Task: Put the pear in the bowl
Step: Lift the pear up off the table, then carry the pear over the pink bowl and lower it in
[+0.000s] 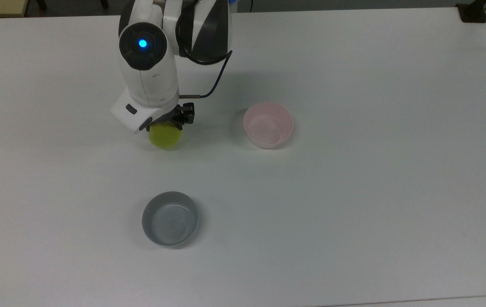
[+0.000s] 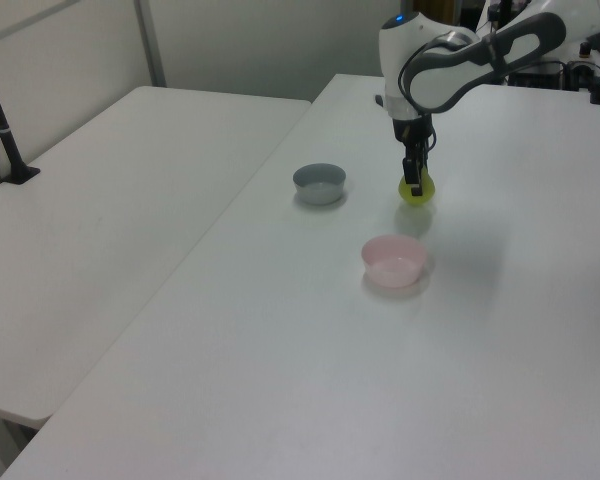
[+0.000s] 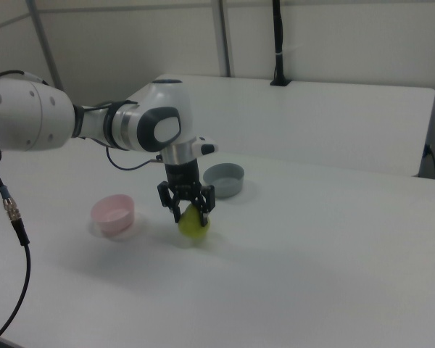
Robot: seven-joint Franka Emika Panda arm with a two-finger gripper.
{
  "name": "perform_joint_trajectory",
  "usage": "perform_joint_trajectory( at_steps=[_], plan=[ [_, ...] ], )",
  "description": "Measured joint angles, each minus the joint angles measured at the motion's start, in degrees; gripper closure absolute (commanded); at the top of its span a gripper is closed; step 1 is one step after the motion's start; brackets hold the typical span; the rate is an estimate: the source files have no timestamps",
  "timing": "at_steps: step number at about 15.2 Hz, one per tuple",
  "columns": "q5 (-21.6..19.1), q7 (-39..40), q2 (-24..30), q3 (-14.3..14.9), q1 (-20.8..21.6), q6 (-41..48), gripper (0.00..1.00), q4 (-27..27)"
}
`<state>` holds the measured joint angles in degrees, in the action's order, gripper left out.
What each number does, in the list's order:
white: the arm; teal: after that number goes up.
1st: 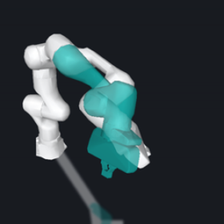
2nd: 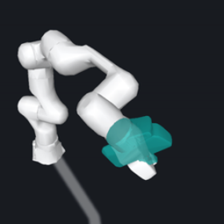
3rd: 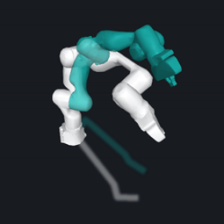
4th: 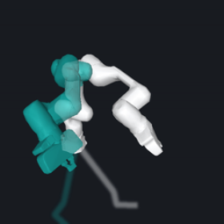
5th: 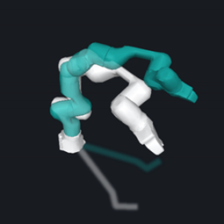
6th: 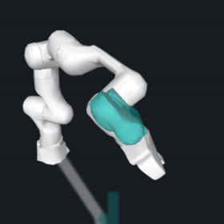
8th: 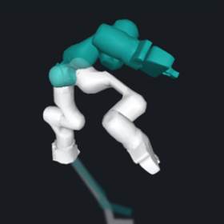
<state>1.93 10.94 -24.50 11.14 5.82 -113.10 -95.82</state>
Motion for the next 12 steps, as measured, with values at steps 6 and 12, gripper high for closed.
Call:
perform_joint_trajectory(
  at_steps=[6,12],
  plan=[
    [-1.0,2.3,10.1,0.1,-1.3,9.1,0.68,1.6],
    [-1.8,2.2,11.8,-0.2,-0.1,10.2,0.67,2.3]
  ],
)
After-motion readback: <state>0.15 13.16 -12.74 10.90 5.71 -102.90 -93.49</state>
